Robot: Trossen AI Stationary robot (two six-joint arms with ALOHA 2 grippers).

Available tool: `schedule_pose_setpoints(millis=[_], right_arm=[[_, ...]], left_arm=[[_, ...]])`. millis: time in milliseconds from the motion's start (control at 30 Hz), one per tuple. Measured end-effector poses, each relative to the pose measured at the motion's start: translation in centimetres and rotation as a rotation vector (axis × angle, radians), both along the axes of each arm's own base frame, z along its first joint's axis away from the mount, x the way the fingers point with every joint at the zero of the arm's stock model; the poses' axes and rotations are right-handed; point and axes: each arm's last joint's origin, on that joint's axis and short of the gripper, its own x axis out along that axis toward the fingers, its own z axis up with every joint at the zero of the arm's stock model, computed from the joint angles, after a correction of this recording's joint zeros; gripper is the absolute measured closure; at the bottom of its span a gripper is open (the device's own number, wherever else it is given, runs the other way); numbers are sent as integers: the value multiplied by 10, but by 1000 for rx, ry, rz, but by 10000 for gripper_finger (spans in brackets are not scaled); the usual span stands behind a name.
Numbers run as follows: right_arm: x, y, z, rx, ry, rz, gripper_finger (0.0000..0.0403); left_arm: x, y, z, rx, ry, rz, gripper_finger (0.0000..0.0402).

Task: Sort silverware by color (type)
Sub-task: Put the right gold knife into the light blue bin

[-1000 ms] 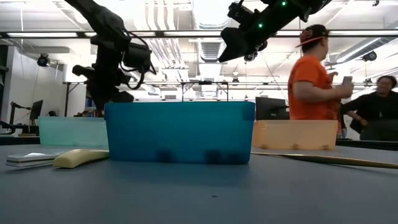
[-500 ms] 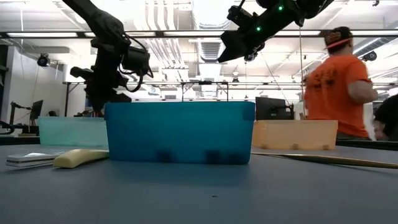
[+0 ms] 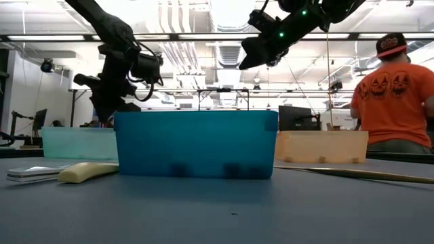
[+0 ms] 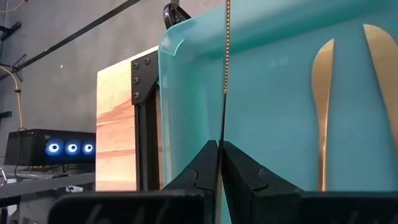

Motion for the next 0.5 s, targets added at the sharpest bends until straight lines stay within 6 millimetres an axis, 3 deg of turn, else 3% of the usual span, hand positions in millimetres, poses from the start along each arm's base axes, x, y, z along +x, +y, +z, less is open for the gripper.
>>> schedule_pose_setpoints(millis=[500], right_arm=[[-1, -4, 0, -3, -2, -13, 282]], left_arm=[[-1, 2, 0, 6, -7, 9, 401]])
